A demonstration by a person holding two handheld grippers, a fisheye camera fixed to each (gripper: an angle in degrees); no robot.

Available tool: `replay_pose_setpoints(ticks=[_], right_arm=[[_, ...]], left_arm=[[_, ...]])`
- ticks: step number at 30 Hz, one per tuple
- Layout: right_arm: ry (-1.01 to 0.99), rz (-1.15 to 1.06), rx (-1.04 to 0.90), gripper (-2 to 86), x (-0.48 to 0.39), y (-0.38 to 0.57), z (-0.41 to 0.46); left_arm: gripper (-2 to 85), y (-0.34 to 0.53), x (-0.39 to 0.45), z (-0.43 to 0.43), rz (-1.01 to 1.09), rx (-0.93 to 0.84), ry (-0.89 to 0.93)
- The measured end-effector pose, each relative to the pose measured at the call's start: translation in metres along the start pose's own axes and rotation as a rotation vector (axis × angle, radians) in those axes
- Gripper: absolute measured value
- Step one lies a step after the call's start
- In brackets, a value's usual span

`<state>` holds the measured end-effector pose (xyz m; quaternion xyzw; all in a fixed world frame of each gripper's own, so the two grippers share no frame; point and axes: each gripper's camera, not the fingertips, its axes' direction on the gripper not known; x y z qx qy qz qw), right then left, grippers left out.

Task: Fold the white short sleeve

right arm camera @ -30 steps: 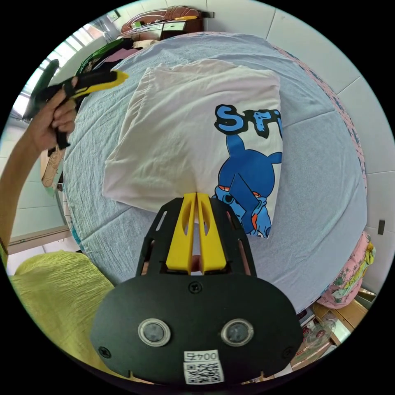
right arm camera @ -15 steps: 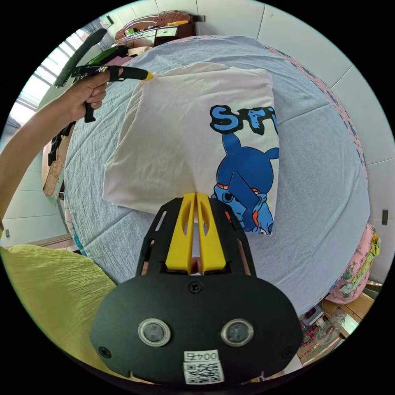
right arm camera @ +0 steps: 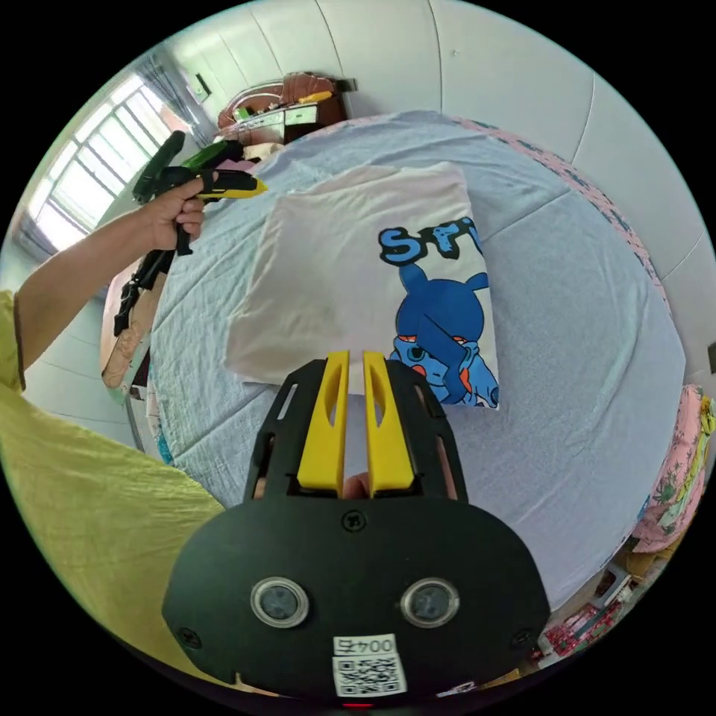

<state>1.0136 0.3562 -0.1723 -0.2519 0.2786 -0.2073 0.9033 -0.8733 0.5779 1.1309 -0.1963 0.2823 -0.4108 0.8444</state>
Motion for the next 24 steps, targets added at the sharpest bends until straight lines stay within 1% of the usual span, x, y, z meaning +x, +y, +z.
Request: replay_pose_setpoints(ticks=[2, 4, 7, 14, 17, 22, 24], right_arm=[[-0.02, -0.08, 0.043, 6.6, -0.031, 0.018, -0.012], [-0.036, -0.136, 0.059, 7.4, -0.059, 0.029, -0.015], [0.002, -0.249, 0.057, 8.1, -0.108, 0.04, -0.009], [0.203, -0.574, 0.054, 8.2, -0.191, 0.056, 0.013], [0.294, -0.663, 0.055, 7.3, -0.213, 0.062, 0.02], [0.421, -0.707, 0.061, 1.7, -0.228, 0.067, 0.026], [0.394, -0.704, 0.046, 0.7, -0.228, 0.066, 0.022]], left_arm=[[3.0, 0.003, 0.02, -0.004, 0.086, 0.033, 0.024], [2.8, 0.005, 0.04, 0.005, 0.15, 0.012, 0.063], [2.6, 0.01, 0.066, 0.028, 0.222, -0.043, 0.022], [1.2, 0.005, 0.064, 0.052, 0.172, -0.099, 0.011], [0.8, 0.002, 0.067, 0.054, 0.176, -0.11, 0.007], [0.5, 0.002, 0.07, 0.058, 0.167, -0.117, 0.006], [0.5, 0.003, 0.072, 0.059, 0.165, -0.113, 0.001]])
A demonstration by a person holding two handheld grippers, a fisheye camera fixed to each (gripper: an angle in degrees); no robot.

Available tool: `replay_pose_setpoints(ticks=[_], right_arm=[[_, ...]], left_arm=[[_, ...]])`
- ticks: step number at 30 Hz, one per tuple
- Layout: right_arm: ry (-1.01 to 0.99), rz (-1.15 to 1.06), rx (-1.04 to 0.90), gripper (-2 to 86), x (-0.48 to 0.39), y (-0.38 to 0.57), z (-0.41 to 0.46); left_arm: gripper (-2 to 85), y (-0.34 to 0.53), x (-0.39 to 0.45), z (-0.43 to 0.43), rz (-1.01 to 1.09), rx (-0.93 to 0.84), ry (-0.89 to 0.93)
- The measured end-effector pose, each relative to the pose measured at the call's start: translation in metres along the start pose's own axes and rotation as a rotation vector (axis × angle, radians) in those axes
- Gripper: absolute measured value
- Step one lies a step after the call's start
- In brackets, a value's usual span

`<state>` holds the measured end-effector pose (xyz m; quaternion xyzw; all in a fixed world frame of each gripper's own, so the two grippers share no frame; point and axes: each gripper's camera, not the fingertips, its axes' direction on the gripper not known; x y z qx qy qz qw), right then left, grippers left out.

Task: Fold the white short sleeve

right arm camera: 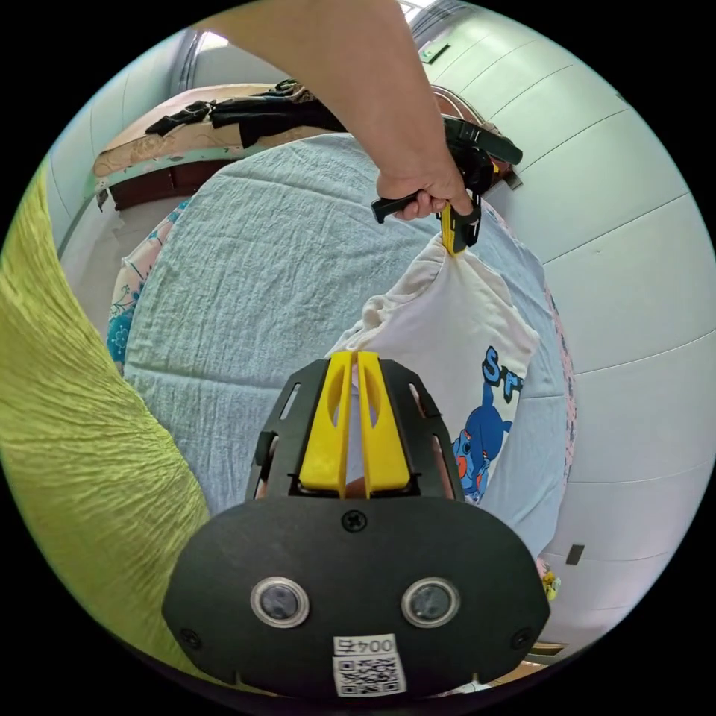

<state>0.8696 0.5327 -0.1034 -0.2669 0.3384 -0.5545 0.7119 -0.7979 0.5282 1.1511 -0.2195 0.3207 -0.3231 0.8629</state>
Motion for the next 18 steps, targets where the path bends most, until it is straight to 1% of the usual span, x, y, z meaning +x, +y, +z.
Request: replay_pose_setpoints(ticks=[5, 9, 13, 15, 18], right_arm=[[-0.074, -0.011, -0.041, 0.9, 0.005, 0.007, 0.007], [-0.118, 0.02, -0.055, 2.7, 0.018, 0.005, 0.008], [-0.182, 0.054, -0.045, 10.0, 0.037, 0.016, -0.006], [-0.198, 0.114, -0.01, 10.8, 0.053, 0.028, -0.018], [-0.206, 0.348, 0.03, 8.8, 0.103, 0.061, -0.027]], left_arm=[[0.9, 0.005, 0.01, 0.004, 0.063, 0.013, -0.024], [1.8, 0.01, 0.012, 0.005, 0.053, 0.02, -0.002], [5.0, 0.018, 0.022, -0.011, 0.064, 0.052, 0.02], [6.0, 0.028, 0.03, -0.027, 0.088, 0.091, 0.014], [6.2, 0.06, 0.062, -0.047, 0.196, 0.146, 0.038]])
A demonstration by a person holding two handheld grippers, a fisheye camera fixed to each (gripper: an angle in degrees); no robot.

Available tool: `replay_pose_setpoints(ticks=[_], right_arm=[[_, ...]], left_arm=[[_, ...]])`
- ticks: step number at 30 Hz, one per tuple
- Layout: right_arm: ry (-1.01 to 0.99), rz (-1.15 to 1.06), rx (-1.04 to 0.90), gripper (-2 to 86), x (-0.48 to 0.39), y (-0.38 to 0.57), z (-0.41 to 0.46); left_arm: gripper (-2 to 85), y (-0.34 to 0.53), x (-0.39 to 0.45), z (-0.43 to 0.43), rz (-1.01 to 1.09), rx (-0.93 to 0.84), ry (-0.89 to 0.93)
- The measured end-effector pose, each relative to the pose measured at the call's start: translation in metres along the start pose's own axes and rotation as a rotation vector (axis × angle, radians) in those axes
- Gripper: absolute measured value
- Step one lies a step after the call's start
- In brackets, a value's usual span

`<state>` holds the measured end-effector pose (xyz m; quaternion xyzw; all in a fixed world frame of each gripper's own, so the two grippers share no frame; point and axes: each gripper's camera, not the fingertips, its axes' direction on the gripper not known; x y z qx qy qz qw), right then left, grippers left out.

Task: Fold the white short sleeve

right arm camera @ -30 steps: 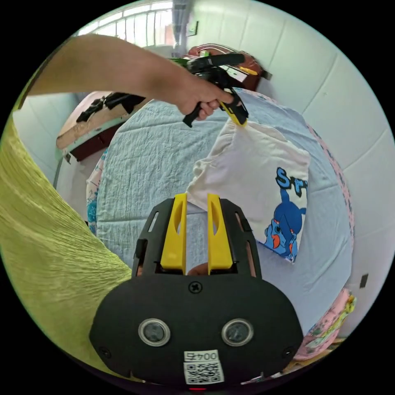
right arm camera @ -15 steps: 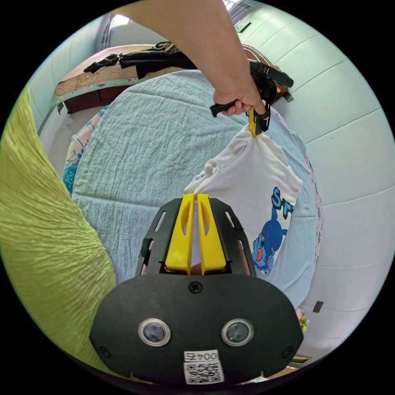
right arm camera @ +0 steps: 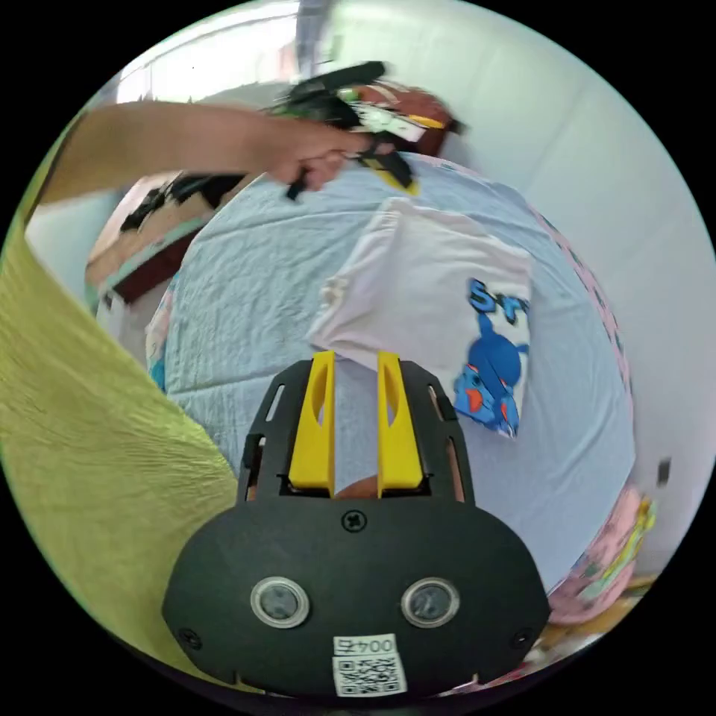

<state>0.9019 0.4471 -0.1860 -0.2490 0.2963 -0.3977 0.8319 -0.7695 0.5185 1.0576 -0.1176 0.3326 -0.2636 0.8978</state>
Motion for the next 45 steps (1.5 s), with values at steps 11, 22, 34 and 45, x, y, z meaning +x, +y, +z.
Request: replay_pose_setpoints(ticks=[11, 22, 34, 45], right_arm=[[-0.056, 0.673, -0.02, 7.5, 0.225, 0.056, 0.007], [-0.051, 0.494, -0.081, 2.2, 0.273, 0.065, 0.022], [-0.193, 0.561, 0.096, 6.5, 0.354, 0.012, -0.017], [-0.192, 0.488, 0.086, 4.4, 0.422, -0.117, 0.026]], left_arm=[[6.6, 0.115, 0.127, 0.027, 0.464, -0.132, 0.022], [7.8, 0.141, 0.14, 0.043, 0.534, -0.11, -0.005], [11.9, 0.087, 0.153, 0.028, 0.385, 0.029, 0.012], [11.4, 0.029, 0.138, 0.105, 0.344, -0.064, -0.077]])
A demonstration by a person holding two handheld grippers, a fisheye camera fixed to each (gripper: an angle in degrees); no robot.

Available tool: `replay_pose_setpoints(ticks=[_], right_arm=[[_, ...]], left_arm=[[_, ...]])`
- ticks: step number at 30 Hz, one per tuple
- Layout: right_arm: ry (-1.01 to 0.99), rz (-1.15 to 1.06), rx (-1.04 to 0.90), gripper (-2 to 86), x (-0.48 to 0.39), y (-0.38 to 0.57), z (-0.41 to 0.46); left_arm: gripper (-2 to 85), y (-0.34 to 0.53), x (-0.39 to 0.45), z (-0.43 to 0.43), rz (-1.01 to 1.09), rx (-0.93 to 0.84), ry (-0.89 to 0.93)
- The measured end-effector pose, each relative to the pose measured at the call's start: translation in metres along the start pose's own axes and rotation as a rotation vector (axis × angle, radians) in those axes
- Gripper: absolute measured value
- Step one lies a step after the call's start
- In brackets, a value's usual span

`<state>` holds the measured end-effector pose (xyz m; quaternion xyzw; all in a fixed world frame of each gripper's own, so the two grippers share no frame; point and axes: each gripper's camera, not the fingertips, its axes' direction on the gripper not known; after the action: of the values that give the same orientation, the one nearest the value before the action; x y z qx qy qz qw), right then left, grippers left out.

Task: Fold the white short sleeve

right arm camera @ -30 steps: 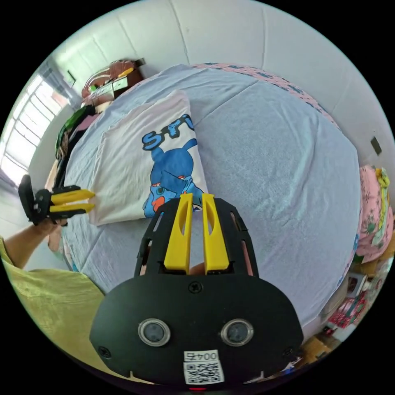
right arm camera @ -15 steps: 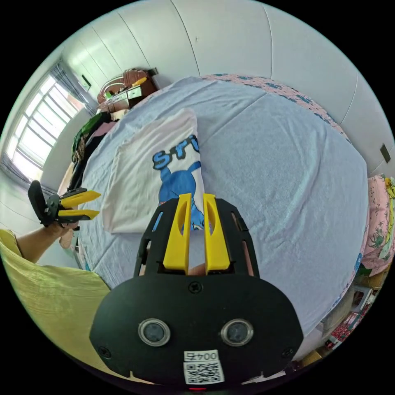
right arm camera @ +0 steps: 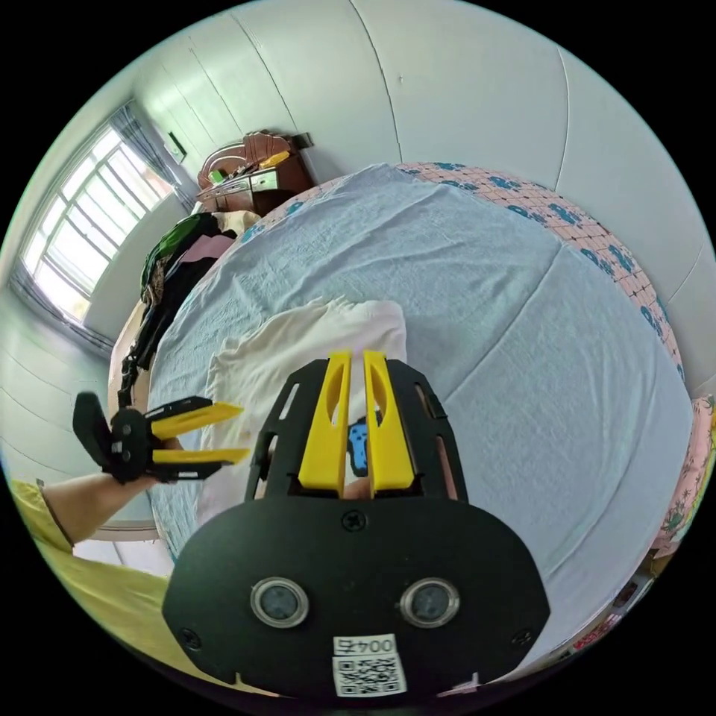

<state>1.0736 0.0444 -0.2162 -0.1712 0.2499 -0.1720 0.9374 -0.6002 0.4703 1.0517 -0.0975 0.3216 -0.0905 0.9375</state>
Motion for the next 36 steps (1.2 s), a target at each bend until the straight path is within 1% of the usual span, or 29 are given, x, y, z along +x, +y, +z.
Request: replay_pose_setpoints(ticks=[2, 5, 7, 10, 13, 15, 18, 19, 21, 23, 25, 28, 31, 34, 35, 36], right_arm=[[0.003, 0.038, -0.009, 3.9, 0.011, -0.02, 0.009], [-0.035, 0.107, -0.001, 3.0, 0.031, -0.032, 0.012], [-0.032, 0.118, -0.007, 3.2, 0.041, -0.035, 0.016], [-0.025, 0.072, -0.025, 0.8, 0.048, -0.044, 0.021], [-0.08, 0.008, -0.077, -0.4, 0.051, -0.06, 0.03], [-0.068, 0.02, -0.093, -0.6, 0.056, -0.069, 0.036], [-0.084, 0.124, -0.169, -0.7, 0.074, -0.08, 0.053], [-0.109, 0.152, -0.145, -0.7, 0.08, -0.08, 0.05], [-0.134, 0.186, -0.116, -0.7, 0.087, -0.077, 0.037], [-0.172, 0.211, -0.028, -0.7, 0.095, -0.06, 0.005], [-0.195, 0.227, -0.001, -0.7, 0.099, -0.039, -0.013], [-0.17, 0.199, -0.02, -0.7, 0.093, -0.004, -0.025], [-0.155, 0.146, -0.071, -0.7, 0.082, 0.017, -0.019], [-0.095, 0.149, -0.136, -0.7, 0.086, 0.031, -0.003], [-0.126, 0.179, -0.101, -0.7, 0.091, 0.035, -0.007], [-0.138, 0.202, -0.106, -0.7, 0.094, 0.037, -0.009]], left_arm=[[10.3, -0.006, -0.005, -0.014, -0.02, 0.1, -0.015], [9.5, -0.029, -0.022, -0.018, -0.041, 0.164, 0.004], [9.5, -0.048, -0.03, -0.004, -0.031, 0.147, 0.01], [9.8, -0.072, -0.036, 0.025, -0.016, 0.109, 0.015], [10.6, -0.08, -0.04, 0.051, -0.029, 0.055, -0.014], [11.2, -0.078, -0.041, 0.062, -0.044, 0.034, -0.012], [11.6, -0.081, -0.035, 0.068, -0.031, 0.027, -0.024], [11.7, -0.082, -0.035, 0.068, -0.031, 0.029, -0.016], [11.7, -0.083, -0.037, 0.063, -0.055, 0.043, 0.008], [10.9, -0.086, -0.037, 0.046, -0.086, 0.124, 0.026], [10.2, -0.091, -0.037, 0.043, -0.086, 0.16, 0.038], [10.0, -0.102, -0.043, 0.066, -0.108, 0.091, 0.051], [9.5, -0.102, -0.058, 0.09, -0.208, 0.004, 0.051], [8.3, -0.097, -0.069, 0.092, -0.309, 0.026, 0.066], [8.5, -0.095, -0.07, 0.091, -0.328, 0.033, 0.082], [8.7, -0.094, -0.07, 0.091, -0.336, 0.036, 0.094]])
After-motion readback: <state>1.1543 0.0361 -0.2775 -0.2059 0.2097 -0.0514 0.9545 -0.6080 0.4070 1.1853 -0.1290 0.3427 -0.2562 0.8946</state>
